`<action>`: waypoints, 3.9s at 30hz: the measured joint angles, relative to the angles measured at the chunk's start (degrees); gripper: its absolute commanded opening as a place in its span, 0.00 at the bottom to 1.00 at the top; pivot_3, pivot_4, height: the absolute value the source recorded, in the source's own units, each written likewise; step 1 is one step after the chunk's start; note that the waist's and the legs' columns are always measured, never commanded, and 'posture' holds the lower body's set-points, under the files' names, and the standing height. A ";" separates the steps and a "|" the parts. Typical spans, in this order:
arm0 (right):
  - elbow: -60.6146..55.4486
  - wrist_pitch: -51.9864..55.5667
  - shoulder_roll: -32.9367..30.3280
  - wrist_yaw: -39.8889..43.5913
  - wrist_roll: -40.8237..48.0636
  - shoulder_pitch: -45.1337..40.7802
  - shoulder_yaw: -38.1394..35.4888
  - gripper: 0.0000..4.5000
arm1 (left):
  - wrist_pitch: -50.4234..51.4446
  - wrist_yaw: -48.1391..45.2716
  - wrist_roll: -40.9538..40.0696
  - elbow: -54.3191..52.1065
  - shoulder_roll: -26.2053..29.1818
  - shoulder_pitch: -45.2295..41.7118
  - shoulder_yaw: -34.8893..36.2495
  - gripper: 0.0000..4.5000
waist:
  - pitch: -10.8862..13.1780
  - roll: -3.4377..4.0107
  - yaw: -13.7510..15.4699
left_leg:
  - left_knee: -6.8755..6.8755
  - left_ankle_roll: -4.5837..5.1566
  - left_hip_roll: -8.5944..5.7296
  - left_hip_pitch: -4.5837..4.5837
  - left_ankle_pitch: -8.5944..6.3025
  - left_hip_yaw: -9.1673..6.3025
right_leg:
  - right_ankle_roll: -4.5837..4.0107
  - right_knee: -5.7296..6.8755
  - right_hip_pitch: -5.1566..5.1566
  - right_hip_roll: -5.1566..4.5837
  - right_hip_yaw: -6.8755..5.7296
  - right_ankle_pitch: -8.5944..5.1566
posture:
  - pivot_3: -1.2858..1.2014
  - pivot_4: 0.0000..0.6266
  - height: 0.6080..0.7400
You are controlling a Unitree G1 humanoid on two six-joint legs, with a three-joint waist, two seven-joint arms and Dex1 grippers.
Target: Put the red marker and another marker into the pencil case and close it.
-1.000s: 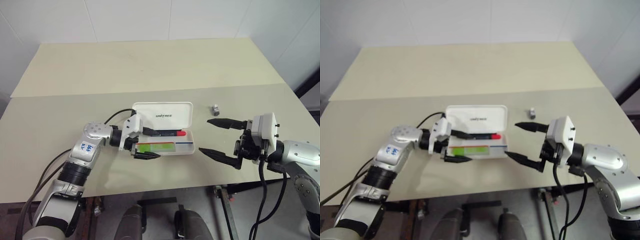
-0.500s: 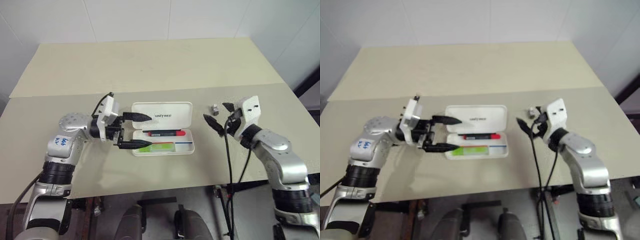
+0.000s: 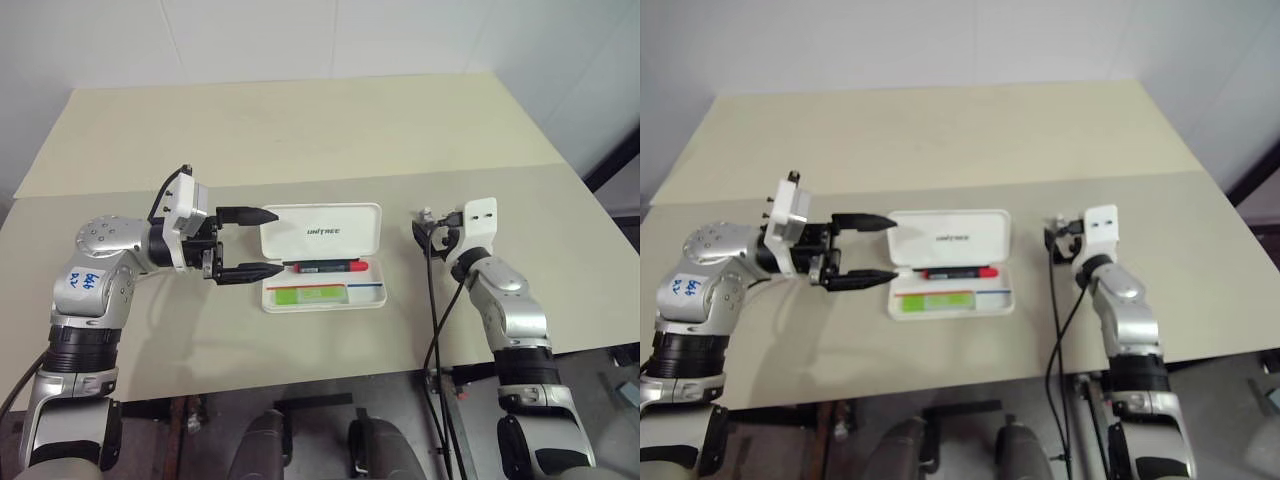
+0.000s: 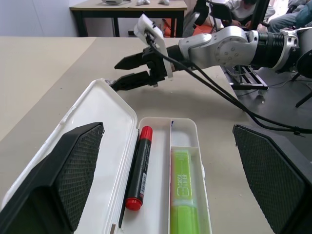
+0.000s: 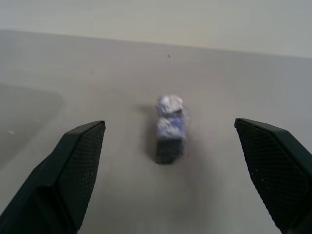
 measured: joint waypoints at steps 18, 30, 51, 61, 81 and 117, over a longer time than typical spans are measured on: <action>20.17 -11.68 2.28 3.08 -1.73 -9.29 0.25 0.06 | 0.27 2.49 -0.38 -0.67 -0.17 0.05 0.81 1.00 | 0.00 0.01 -0.56 | -0.05 -0.09 0.04 0.10 0.12 0.11 | -0.02 0.22 -0.11 0.02 0.18 -0.01 | 0.52 0.24 1.00; -2.65 -1.75 -7.27 18.96 2.94 -0.31 0.45 0.06 | -1.84 1.15 -0.27 0.11 -0.28 0.77 0.80 1.00 | 0.01 0.02 -0.10 | -0.09 -0.09 0.03 0.09 -0.16 0.15 | -0.02 0.17 -0.14 -0.05 0.22 -0.01 | 0.52 0.24 1.00; -25.71 8.84 -17.52 50.73 15.83 7.54 14.30 0.06 | -4.88 -0.03 0.34 -2.54 -0.19 7.92 -1.41 1.00 | 0.03 0.04 0.02 | -0.19 0.07 0.11 0.00 -0.33 0.17 | -0.06 -0.32 -0.09 -0.06 0.23 0.09 | 0.52 0.24 1.00; -15.99 3.12 -15.57 57.59 11.52 3.22 17.84 0.06 | -3.75 0.64 0.20 -4.58 -0.03 9.21 -1.41 1.00 | 0.03 0.04 0.01 | -0.09 0.06 0.10 0.01 -0.33 0.19 | -0.02 -0.28 -0.06 -0.05 0.09 0.11 | 0.52 0.24 1.00; -6.42 -4.60 -14.05 59.41 7.00 1.63 17.84 0.06 | -3.36 1.01 0.18 -5.05 0.38 9.00 -1.37 1.00 | 0.03 0.04 -0.05 | -0.10 -0.01 0.11 0.02 -0.30 0.19 | -0.02 -0.25 -0.07 -0.04 0.10 0.11 | 0.52 0.24 1.00; -22.88 3.03 -26.78 60.54 18.44 10.04 0.02 0.99 | -2.50 3.22 -0.65 -4.30 2.41 13.97 4.65 1.00 | 0.03 0.04 -0.12 | -0.15 0.09 0.13 0.05 -0.41 0.20 | -0.02 -0.32 -0.06 -0.09 0.15 0.11 | 0.52 0.24 1.00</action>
